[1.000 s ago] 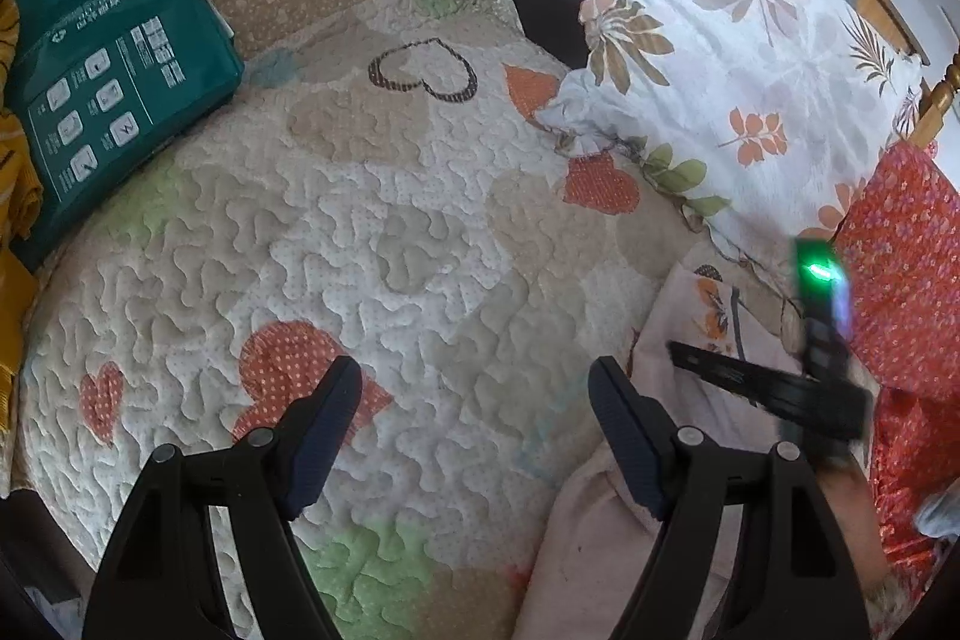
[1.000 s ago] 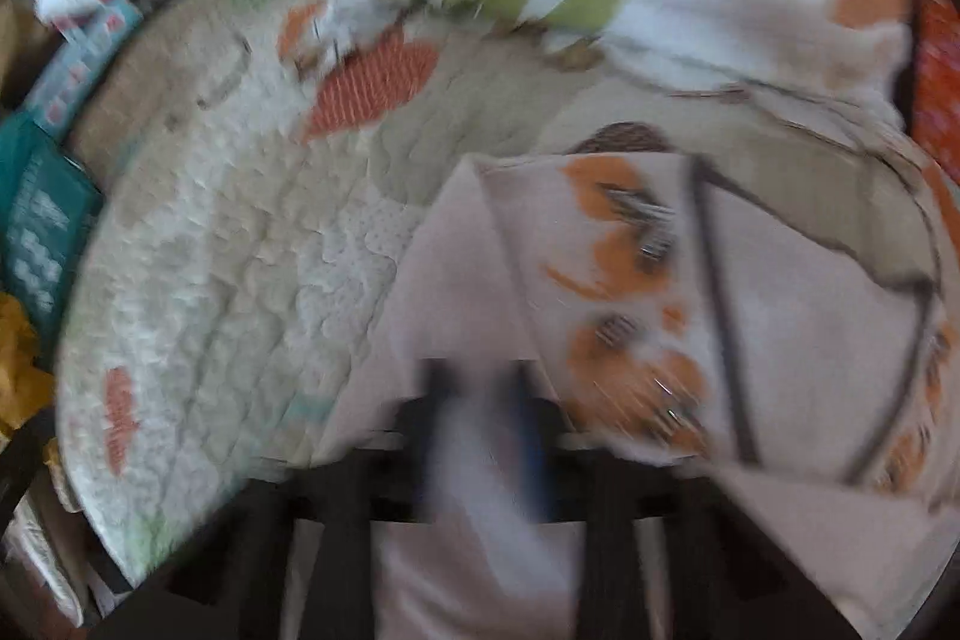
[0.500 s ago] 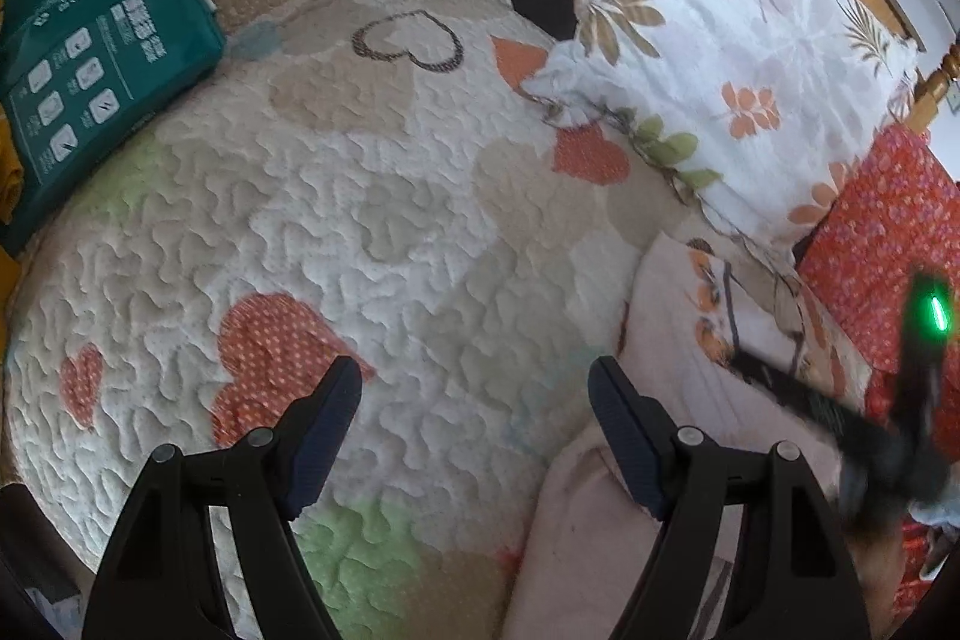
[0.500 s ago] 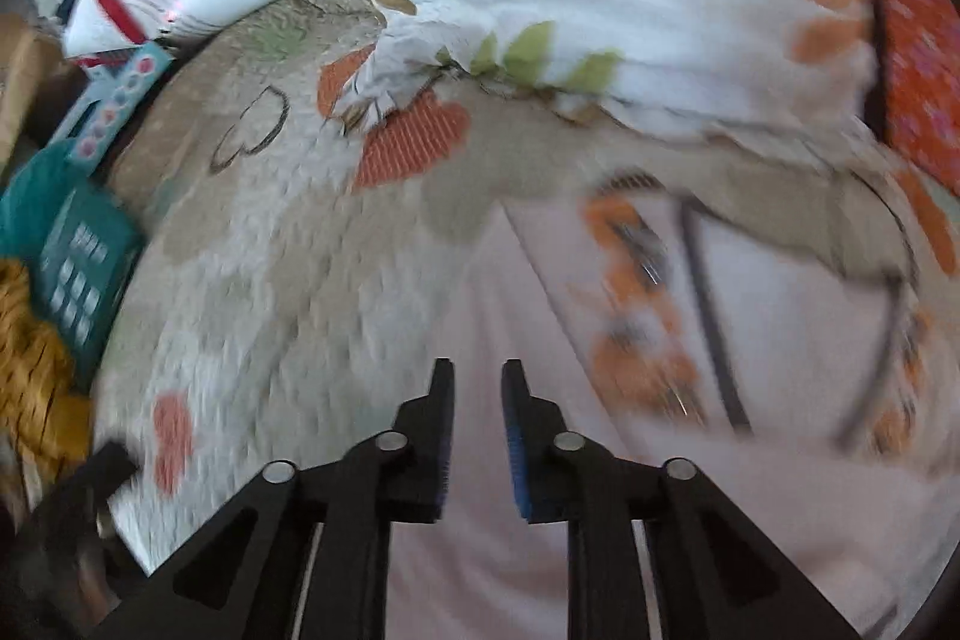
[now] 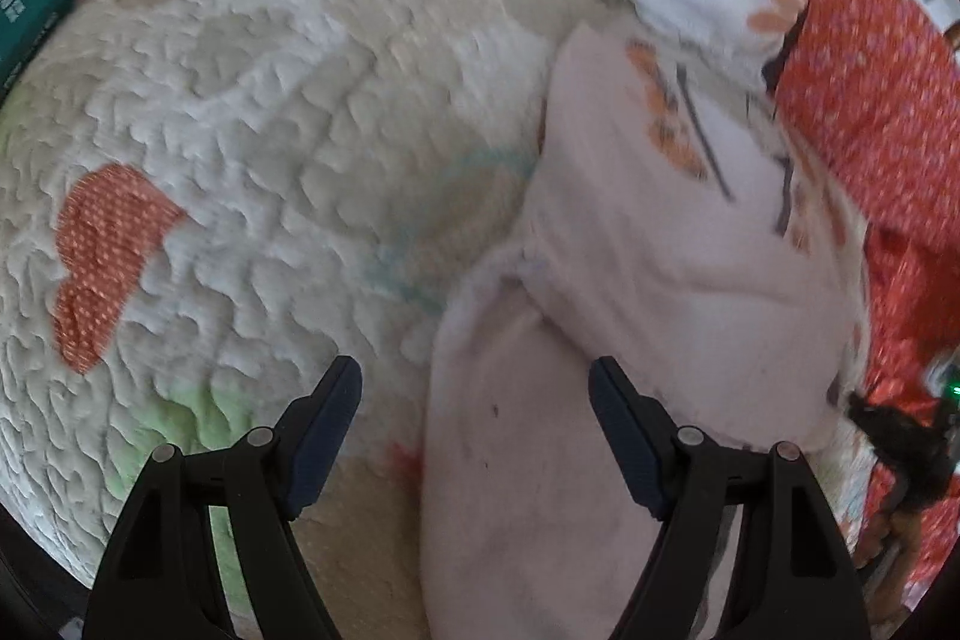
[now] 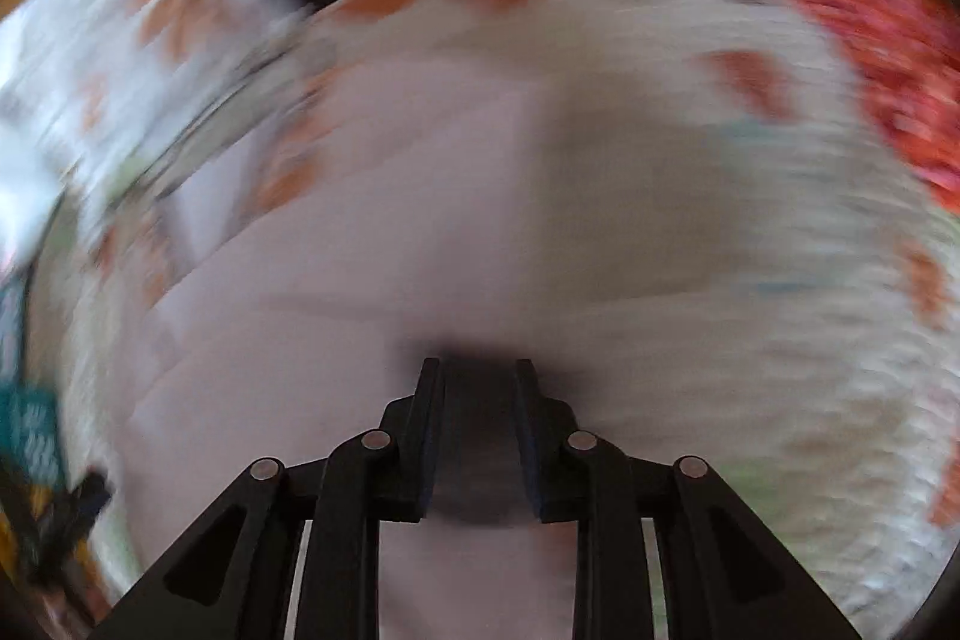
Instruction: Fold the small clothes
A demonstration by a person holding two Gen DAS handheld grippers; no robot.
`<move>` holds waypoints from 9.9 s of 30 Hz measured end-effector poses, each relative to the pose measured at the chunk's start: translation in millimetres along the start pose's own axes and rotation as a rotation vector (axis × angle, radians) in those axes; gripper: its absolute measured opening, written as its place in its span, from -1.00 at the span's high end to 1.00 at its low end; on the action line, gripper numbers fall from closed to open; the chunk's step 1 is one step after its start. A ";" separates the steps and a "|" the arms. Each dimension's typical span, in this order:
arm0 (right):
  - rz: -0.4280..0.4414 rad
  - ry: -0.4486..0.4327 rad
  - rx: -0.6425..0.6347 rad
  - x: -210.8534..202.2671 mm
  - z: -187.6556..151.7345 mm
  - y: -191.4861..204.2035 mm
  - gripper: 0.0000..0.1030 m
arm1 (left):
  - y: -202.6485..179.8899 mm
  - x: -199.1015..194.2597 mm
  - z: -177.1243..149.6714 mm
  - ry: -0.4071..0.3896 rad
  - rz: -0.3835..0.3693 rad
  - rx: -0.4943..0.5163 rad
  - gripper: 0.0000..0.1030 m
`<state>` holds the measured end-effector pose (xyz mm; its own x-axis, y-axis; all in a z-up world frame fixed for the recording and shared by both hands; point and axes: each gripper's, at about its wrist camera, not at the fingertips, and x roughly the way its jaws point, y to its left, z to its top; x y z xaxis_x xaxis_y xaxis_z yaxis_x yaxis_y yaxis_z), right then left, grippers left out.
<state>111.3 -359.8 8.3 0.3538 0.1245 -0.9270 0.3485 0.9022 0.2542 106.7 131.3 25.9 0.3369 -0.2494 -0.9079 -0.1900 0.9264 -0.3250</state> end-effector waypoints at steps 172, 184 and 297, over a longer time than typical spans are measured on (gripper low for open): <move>0.346 -0.067 -0.663 -14.8 -50.4 127.3 -0.32 | -79.3 22.7 13.9 -0.027 0.023 0.425 0.82; 0.263 -0.102 -0.799 -17.7 -74.2 141.2 -0.37 | -79.2 23.9 13.7 -0.031 0.032 0.428 0.77; 0.191 -0.197 -0.921 -35.0 -205.4 227.9 -0.05 | 89.0 -86.0 -0.8 -0.313 0.181 -0.216 -0.52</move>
<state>0.1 -73.7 42.0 0.5028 0.3071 -0.8080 -0.5189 0.8549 0.0020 60.0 235.0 74.8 0.5381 0.0407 -0.8419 -0.4498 0.8586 -0.2460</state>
